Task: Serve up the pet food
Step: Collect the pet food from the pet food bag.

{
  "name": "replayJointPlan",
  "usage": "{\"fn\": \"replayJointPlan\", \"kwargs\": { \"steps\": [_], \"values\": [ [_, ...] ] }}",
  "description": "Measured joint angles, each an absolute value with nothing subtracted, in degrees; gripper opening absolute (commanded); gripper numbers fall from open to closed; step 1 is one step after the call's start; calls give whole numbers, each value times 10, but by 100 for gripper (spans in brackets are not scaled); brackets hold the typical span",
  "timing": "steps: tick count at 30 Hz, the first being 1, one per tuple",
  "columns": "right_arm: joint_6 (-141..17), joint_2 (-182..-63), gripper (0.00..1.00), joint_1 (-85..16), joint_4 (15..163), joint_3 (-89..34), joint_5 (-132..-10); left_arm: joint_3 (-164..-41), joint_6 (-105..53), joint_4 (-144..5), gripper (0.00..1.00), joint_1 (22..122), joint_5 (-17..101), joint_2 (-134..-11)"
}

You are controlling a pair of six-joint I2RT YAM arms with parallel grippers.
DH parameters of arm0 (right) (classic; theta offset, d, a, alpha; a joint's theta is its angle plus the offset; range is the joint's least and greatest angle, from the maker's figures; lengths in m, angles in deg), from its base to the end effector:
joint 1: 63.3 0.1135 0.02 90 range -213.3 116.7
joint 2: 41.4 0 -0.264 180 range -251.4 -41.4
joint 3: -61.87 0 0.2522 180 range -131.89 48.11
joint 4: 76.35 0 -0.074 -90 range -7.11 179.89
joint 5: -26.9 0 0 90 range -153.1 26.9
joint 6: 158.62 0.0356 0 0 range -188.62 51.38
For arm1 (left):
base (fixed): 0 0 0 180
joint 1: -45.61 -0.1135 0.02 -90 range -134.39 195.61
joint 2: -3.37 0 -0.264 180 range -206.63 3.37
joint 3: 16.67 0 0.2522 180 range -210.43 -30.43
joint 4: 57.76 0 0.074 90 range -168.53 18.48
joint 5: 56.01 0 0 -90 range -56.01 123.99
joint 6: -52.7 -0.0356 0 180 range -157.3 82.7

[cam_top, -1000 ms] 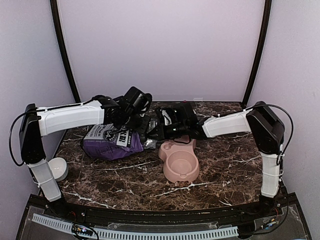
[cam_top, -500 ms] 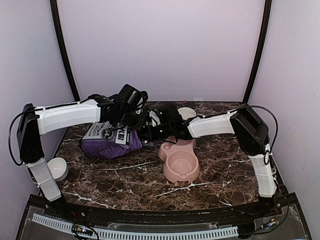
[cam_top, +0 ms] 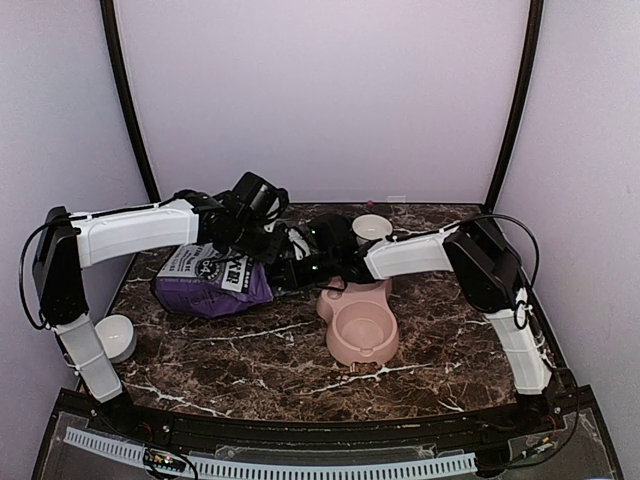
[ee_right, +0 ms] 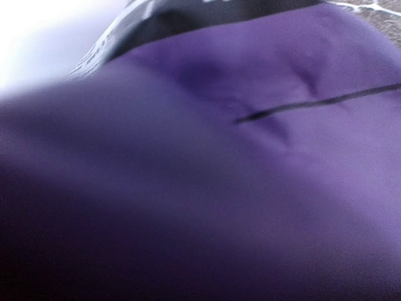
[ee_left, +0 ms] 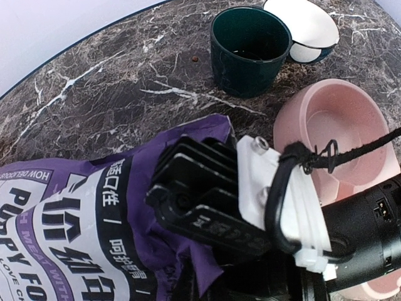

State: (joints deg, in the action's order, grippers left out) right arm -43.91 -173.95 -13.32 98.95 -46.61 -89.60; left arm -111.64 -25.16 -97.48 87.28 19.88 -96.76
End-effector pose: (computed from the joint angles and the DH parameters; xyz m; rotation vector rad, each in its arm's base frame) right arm 0.3232 0.4097 0.1542 -0.7989 2.1292 1.2302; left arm 0.3005 -0.2558 0.2741 0.4776 2.2820 -0.1808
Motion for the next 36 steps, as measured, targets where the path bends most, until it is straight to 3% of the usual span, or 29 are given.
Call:
{"fn": "replayJointPlan", "kwargs": {
  "steps": [18, 36],
  "values": [
    [-351, -1745, 0, -145, 1092, -441, -1068, -1101, -301, -982, 0, 856, 228, -951],
    [-248, -1727, 0, -190, 1092, -404, -1037, -1048, -384, -925, 0, 852, 219, -903]
  ]
}}
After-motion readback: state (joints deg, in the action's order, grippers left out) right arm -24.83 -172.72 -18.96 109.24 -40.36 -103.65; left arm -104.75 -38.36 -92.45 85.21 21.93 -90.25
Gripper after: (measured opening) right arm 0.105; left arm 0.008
